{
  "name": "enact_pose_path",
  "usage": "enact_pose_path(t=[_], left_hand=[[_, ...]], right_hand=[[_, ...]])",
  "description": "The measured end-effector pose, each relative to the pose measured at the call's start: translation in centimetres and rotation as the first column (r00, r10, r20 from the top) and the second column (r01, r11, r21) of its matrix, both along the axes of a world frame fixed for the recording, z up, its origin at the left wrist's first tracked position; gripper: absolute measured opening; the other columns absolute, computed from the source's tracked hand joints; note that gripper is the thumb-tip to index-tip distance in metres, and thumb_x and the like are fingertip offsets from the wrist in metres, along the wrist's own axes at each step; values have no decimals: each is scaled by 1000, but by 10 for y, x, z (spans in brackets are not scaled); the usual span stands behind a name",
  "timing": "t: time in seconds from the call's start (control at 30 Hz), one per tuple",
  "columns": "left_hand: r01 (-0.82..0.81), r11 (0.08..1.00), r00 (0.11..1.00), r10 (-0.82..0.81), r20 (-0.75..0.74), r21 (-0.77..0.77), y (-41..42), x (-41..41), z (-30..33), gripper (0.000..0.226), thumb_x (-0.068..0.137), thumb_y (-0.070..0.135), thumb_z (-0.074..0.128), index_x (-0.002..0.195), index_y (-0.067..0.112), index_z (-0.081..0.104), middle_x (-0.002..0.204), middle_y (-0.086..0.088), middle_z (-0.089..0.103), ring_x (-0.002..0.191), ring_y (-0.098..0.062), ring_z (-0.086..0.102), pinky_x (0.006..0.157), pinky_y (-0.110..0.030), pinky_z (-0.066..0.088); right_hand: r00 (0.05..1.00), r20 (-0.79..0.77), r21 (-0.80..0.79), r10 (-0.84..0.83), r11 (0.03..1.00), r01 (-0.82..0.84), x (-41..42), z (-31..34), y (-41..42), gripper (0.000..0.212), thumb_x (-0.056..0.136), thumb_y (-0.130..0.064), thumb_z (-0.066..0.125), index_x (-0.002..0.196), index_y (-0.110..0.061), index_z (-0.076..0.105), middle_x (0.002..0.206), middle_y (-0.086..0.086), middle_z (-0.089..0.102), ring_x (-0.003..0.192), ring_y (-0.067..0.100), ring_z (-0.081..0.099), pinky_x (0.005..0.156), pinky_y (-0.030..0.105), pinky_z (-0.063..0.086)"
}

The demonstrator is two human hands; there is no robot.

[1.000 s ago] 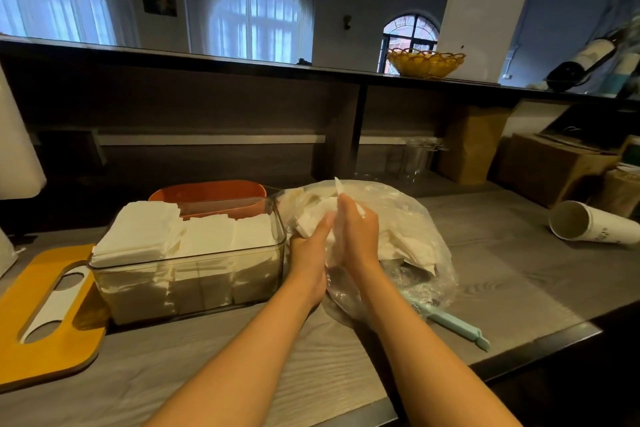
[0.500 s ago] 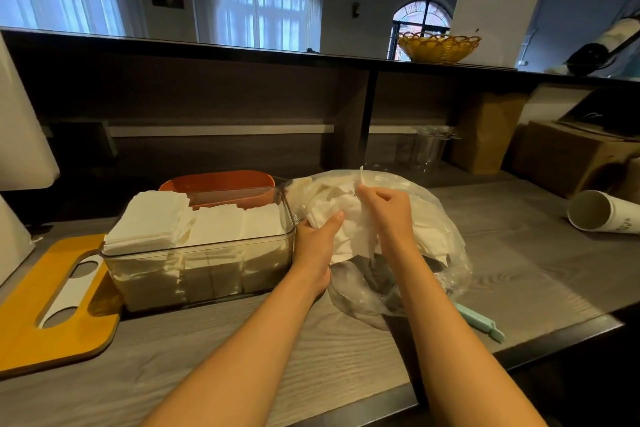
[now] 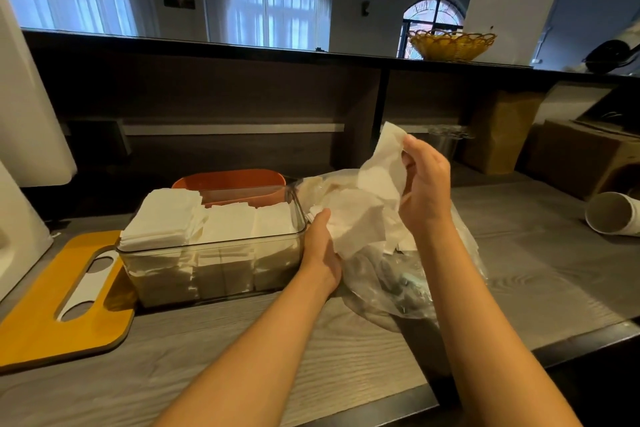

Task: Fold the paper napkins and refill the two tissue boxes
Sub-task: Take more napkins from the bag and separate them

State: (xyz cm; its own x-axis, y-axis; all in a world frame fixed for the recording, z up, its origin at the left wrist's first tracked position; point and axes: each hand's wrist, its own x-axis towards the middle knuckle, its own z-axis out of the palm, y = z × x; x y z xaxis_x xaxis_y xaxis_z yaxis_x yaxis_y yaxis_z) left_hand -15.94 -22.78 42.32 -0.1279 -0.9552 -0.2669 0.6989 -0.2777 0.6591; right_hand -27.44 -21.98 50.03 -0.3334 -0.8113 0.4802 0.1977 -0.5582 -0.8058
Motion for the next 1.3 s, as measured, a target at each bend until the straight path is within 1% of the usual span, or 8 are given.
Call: enact_pose_path(t=[0.23, 0.37, 0.5, 0.6, 0.7, 0.93, 1.1, 1.3], left_hand=[[-13, 995, 997, 6, -70, -99, -1, -4, -3, 47, 101, 56, 40, 129, 24, 61, 118, -8, 71, 110, -28, 66, 87, -43, 55], [21, 994, 994, -9, 107, -110, -2, -8, -8, 44, 97, 29, 64, 138, 19, 51, 121, -10, 69, 109, -28, 67, 85, -43, 57], [-19, 996, 979, 35, 201, -82, -7, -11, -12, 35, 99, 14, 62, 131, 15, 49, 124, -12, 65, 108, -30, 66, 90, -47, 57], [-74, 992, 983, 89, 161, -99, -7, -10, -12, 27, 100, 13, 60, 125, 17, 55, 123, -9, 67, 111, -28, 66, 98, -50, 54], [-98, 990, 989, 108, 101, -98, -6, -9, -12, 30, 100, 15, 60, 129, 17, 58, 122, -10, 69, 109, -28, 68, 96, -50, 55], [-60, 996, 993, 52, -105, -71, 0, -7, -2, 44, 103, 43, 49, 142, 21, 53, 133, -11, 65, 118, -30, 64, 101, -48, 52], [-17, 987, 1000, 13, -28, -158, 6, -5, -1, 54, 94, 63, 45, 126, 24, 64, 120, -5, 73, 113, -25, 67, 99, -44, 53], [-73, 988, 991, 88, 104, -134, 5, -10, -4, 36, 101, 22, 59, 136, 22, 53, 127, -5, 67, 114, -23, 65, 96, -43, 54]], right_hand=[[952, -271, 314, -144, 922, 228, 14, -42, -20, 33, 96, -15, 59, 64, -12, 57, 65, 1, 51, 64, 9, 48, 58, 17, 44], [976, -173, 443, -133, 874, 198, 10, -46, -20, 28, 97, -22, 60, 69, -16, 62, 69, 1, 56, 70, 12, 51, 65, 23, 45], [982, -160, 401, -97, 903, 155, 7, -45, -16, 13, 94, -35, 66, 92, -22, 63, 92, -6, 61, 90, 9, 58, 69, 22, 46], [929, -365, 345, -59, 918, 194, 2, -49, -19, 42, 85, -31, 77, 122, -24, 57, 105, -10, 62, 96, 7, 61, 70, 18, 49], [849, -520, 276, -93, 922, 270, 1, -52, -20, 25, 85, -18, 78, 108, -19, 69, 99, -5, 70, 92, 12, 68, 73, 25, 58], [956, 47, 278, -290, 923, 266, -13, -46, -15, 4, 87, -10, 71, 87, -7, 68, 89, 11, 71, 83, 27, 70, 68, 36, 60], [980, -45, 389, -196, 900, 198, 20, -60, -17, 19, 88, -13, 70, 91, 5, 67, 80, 15, 67, 74, 23, 64, 65, 36, 54], [958, -213, 446, -189, 854, 268, 31, -68, -18, 23, 85, -19, 73, 88, 3, 67, 70, 10, 62, 63, 21, 57, 58, 33, 49]])
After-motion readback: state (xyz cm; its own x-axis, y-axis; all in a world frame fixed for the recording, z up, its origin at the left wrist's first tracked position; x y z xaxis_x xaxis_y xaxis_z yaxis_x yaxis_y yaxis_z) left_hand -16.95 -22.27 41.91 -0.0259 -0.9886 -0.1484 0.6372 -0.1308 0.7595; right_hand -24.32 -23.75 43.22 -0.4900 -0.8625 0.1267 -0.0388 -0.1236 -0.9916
